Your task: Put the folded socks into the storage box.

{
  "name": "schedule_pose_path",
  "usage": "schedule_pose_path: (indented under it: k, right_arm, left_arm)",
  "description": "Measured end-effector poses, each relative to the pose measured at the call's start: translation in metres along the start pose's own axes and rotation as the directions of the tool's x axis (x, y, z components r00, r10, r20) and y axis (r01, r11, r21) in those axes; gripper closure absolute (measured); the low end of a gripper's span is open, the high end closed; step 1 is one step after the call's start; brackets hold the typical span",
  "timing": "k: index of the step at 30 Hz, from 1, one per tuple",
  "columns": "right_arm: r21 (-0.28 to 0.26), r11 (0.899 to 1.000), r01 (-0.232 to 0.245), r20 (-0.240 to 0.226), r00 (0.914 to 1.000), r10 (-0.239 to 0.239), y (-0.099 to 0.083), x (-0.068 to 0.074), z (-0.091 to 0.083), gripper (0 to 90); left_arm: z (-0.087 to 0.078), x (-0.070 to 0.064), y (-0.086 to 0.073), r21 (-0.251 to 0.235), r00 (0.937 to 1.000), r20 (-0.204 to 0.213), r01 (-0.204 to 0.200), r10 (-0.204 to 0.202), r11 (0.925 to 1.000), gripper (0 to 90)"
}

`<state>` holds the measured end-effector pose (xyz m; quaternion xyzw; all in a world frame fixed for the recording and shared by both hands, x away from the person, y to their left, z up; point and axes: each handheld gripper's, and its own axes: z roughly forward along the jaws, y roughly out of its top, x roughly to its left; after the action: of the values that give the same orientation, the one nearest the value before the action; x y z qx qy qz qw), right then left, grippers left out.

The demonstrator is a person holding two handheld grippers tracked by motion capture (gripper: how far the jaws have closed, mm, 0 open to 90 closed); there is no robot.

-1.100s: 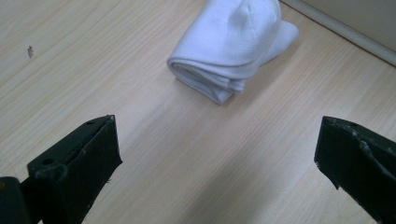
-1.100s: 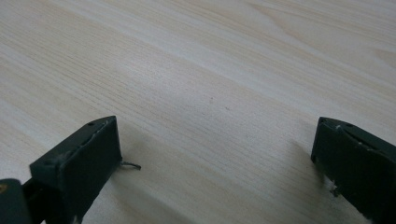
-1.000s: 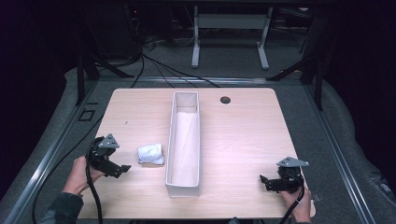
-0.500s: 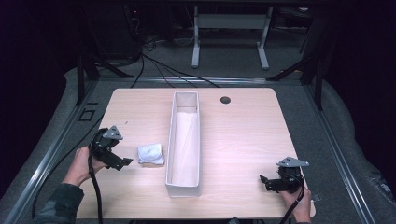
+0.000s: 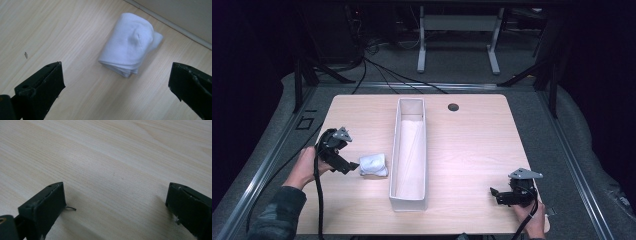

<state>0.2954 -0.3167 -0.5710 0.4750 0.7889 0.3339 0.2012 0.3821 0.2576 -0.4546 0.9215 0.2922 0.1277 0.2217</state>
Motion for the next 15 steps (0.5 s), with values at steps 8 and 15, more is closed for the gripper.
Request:
schedule_pose_path:
  k: [8, 15]
  right_arm:
    - [-0.003, 1.000, 0.002, 0.003, 1.0000, -0.002, 0.000, 0.000, 0.000, 2.3]
    - [-0.005, 1.000, 0.002, 0.002, 1.0000, -0.002, 0.000, 0.000, 0.000, 2.6]
  left_arm:
    - [0.009, 0.003, 0.014, 0.034, 0.9996, -0.001, -0.029, 0.029, 0.9990, 0.0]
    - [0.022, 0.002, 0.025, 0.080, 0.9985, 0.005, -0.056, 0.055, 0.9952, 0.0]
